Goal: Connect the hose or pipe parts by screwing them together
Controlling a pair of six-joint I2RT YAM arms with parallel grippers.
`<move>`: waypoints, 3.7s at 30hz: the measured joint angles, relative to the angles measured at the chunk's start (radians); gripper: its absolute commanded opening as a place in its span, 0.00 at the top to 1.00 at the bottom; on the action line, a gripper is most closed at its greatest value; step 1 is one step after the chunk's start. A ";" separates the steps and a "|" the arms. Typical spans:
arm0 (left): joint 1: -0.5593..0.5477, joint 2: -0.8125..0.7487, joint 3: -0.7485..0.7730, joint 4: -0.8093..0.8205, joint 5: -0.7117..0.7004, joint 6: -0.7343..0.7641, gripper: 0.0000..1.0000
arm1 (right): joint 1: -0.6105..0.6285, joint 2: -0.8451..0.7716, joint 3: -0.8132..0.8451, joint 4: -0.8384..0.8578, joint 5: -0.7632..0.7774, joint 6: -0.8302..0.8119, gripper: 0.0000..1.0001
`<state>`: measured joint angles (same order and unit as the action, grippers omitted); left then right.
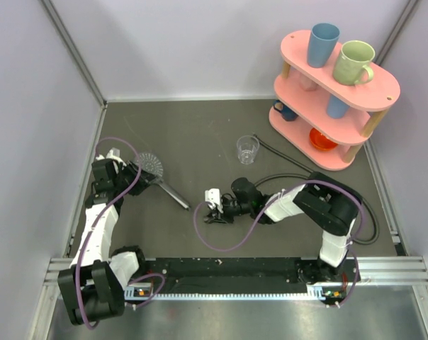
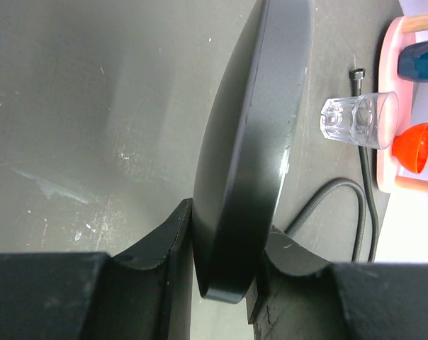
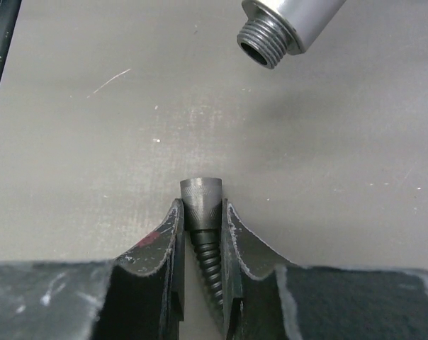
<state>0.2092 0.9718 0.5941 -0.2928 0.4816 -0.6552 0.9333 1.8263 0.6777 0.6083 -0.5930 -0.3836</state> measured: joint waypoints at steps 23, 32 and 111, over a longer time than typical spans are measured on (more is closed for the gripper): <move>0.000 -0.237 -0.089 0.182 -0.080 -0.366 1.00 | 0.087 -0.348 0.097 -0.200 0.721 0.043 1.00; 0.000 -0.252 -0.055 0.098 -0.135 -0.518 1.00 | 0.191 -0.346 0.097 -0.130 0.935 -0.150 1.00; -0.278 -0.308 0.048 0.196 -0.263 -0.397 1.00 | 0.216 -0.407 -0.119 0.340 0.832 -0.238 1.00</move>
<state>-0.0685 0.6636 0.6418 -0.0967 0.2188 -1.0523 1.1496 1.4189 0.5587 0.9485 0.2394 -0.6220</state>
